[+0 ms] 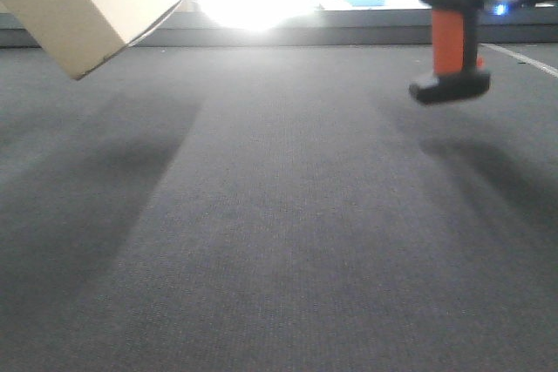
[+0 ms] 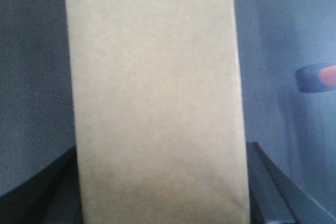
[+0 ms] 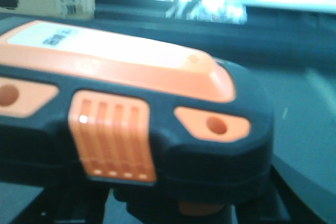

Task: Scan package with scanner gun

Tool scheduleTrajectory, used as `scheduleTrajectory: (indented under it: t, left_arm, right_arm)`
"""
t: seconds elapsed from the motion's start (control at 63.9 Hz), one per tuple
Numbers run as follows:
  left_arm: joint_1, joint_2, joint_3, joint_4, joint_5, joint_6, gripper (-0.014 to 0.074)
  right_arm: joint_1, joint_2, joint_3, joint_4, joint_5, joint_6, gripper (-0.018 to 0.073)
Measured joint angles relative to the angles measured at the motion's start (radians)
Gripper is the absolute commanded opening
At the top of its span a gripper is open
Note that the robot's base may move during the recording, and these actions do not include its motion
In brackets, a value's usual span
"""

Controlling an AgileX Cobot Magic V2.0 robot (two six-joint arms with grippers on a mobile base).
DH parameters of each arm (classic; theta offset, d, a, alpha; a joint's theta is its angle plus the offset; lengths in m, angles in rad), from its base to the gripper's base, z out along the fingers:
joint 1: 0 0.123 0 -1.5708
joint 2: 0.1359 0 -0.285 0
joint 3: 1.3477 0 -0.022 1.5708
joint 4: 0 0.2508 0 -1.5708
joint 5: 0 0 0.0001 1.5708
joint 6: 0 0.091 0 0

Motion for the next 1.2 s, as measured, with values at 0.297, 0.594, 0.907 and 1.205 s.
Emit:
scheduleTrajectory:
  t: [0.297, 0.594, 0.907, 1.205]
  left_arm:
    - [0.0, 0.0, 0.0, 0.065, 0.0, 0.0, -0.0111]
    - [0.0, 0.0, 0.0, 0.089, 0.0, 0.0, -0.0111]
    - [0.0, 0.0, 0.0, 0.097, 0.0, 0.0, -0.0111]
    - [0.0, 0.0, 0.0, 0.097, 0.0, 0.0, -0.0111]
  right_arm:
    - [0.0, -0.086, -0.153, 0.007, 0.258, -0.327, -0.0154]
    - [-0.008, -0.086, -0.166, 0.007, 0.307, -0.379, -0.0154]
    - [-0.055, -0.086, -0.166, 0.1, 0.315, -0.38, -0.0154]
    - [-0.056, -0.086, -0.166, 0.107, 0.346, -0.34, -0.0154]
